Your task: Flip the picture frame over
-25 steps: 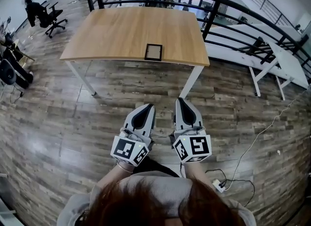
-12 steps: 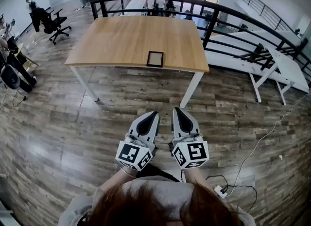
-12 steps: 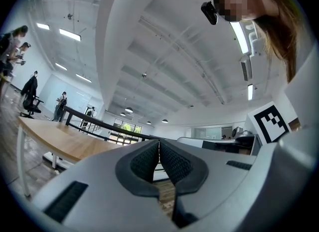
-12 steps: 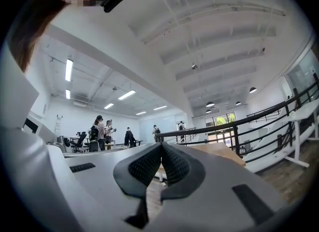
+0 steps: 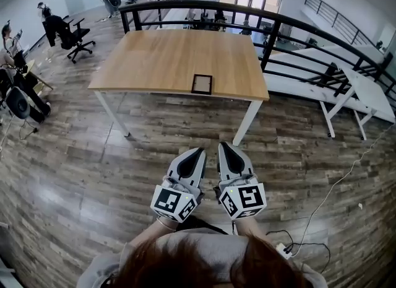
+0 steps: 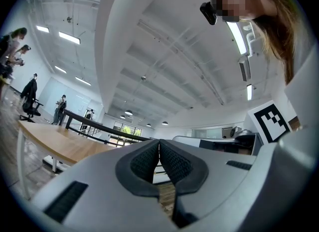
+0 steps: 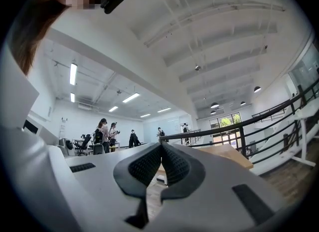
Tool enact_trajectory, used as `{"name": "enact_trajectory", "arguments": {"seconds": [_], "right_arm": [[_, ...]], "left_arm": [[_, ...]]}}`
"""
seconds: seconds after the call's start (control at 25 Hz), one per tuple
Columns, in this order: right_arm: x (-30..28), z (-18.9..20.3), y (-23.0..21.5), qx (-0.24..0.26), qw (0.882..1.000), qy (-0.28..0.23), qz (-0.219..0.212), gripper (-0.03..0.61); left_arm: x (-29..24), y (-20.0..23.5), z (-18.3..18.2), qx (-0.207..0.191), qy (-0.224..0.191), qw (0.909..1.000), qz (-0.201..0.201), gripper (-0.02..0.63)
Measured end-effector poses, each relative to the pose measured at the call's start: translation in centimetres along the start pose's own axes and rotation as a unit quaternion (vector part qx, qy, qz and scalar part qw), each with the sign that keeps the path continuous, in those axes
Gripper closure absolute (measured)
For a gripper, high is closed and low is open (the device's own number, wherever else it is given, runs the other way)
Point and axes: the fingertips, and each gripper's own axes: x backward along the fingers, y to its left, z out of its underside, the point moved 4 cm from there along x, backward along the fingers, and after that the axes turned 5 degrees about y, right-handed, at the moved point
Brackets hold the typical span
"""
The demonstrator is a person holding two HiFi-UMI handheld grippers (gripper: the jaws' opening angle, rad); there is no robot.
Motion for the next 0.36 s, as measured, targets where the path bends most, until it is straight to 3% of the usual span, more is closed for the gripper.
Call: {"name": "enact_trajectory", "arguments": {"seconds": [0.36], "right_arm": [[-0.16,-0.59,0.39,0.009,1.0,0.0,-0.001,0.563]], "left_arm": [[0.31,0.5,-0.73,-0.006,-0.003,0.9999,-0.011,0.604]]}}
